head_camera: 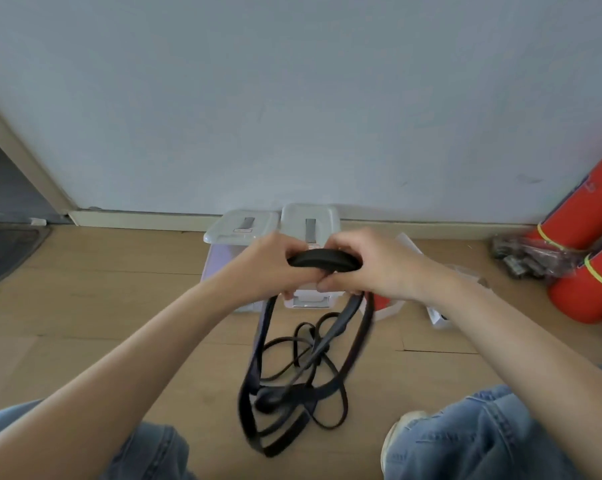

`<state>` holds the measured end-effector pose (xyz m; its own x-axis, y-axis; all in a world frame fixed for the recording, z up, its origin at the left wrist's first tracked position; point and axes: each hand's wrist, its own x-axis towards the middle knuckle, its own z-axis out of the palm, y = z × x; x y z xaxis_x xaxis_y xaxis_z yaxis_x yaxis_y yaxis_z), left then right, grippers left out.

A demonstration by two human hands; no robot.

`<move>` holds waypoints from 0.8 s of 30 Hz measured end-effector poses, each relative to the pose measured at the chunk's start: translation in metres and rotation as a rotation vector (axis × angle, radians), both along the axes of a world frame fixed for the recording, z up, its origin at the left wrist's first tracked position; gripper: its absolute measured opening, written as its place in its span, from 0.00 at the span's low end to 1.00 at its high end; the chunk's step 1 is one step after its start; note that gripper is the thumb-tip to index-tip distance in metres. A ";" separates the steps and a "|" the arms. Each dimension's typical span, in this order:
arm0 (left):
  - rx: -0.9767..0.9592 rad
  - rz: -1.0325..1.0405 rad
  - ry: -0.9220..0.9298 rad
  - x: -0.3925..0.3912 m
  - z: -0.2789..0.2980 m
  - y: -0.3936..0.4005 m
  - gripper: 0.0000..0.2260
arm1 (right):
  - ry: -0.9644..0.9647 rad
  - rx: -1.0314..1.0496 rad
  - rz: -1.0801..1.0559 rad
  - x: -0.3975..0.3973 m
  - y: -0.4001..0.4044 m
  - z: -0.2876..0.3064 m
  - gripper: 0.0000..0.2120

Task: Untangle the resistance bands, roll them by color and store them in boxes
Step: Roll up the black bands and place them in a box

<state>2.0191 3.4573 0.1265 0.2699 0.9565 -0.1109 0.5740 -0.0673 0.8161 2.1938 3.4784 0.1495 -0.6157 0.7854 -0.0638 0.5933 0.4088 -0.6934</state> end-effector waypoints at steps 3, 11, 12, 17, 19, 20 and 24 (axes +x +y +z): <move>-0.092 -0.067 0.167 -0.008 -0.026 0.000 0.12 | 0.085 -0.067 0.007 0.012 0.001 0.012 0.10; -0.021 0.264 -0.073 -0.026 -0.002 0.003 0.14 | 0.275 -0.264 -0.035 0.041 0.010 0.020 0.08; 0.057 0.330 -0.261 -0.029 0.014 0.004 0.14 | 0.091 -0.232 -0.012 0.043 0.011 0.016 0.07; 0.122 0.020 0.074 0.001 0.034 -0.012 0.07 | 0.128 -0.261 0.037 0.013 -0.003 -0.003 0.15; 0.151 -0.041 0.205 0.011 0.025 -0.012 0.11 | 0.070 -0.137 0.084 0.000 -0.005 -0.008 0.09; 0.143 -0.035 0.191 0.010 0.020 -0.010 0.11 | 0.038 -0.085 0.084 -0.002 -0.004 -0.008 0.07; 0.099 -0.006 0.098 -0.008 -0.001 0.000 0.09 | 0.036 -0.034 0.039 0.010 0.006 0.006 0.08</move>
